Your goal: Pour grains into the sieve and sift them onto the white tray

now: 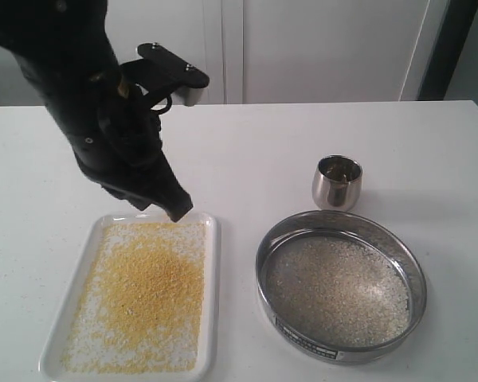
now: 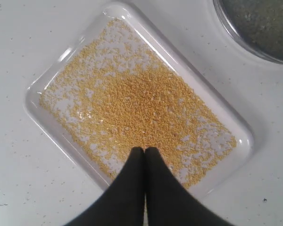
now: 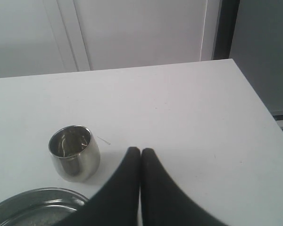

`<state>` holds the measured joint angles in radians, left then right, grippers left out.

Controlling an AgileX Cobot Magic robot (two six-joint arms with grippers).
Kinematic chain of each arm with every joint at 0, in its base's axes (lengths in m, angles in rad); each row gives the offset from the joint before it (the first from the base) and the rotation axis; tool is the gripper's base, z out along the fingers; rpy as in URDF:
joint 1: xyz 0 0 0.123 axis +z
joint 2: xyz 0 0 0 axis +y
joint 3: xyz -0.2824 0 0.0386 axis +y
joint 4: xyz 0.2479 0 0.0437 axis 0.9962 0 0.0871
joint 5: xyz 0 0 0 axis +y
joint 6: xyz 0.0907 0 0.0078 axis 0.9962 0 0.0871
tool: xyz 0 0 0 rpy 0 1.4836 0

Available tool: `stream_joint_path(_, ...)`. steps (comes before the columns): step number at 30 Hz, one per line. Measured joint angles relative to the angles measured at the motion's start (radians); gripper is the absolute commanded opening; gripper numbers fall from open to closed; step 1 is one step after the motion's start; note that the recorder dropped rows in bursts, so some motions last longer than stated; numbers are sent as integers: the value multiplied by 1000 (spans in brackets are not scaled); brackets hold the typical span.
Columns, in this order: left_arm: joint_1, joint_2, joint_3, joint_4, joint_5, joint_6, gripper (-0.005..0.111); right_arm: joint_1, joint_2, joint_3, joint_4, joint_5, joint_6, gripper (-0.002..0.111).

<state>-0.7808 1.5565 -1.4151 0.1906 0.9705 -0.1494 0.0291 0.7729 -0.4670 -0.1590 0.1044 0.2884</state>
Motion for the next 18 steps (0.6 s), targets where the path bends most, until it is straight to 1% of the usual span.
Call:
stream_joint_path(7,0,-128,161,20,-44,-40,0,0,0,0,0,0,0,0)
stream_joint_path(9,0,-189,221,30,-46,-49,0,0,0,0,0,0,0,0)
stream_joint_path(12,0,-306,315,48,-85,-51,0,0,0,0,0,0,0,0)
stream_joint_path(18,0,-479,397,64,-104,-74,0,0,0,0,0,0,0,0)
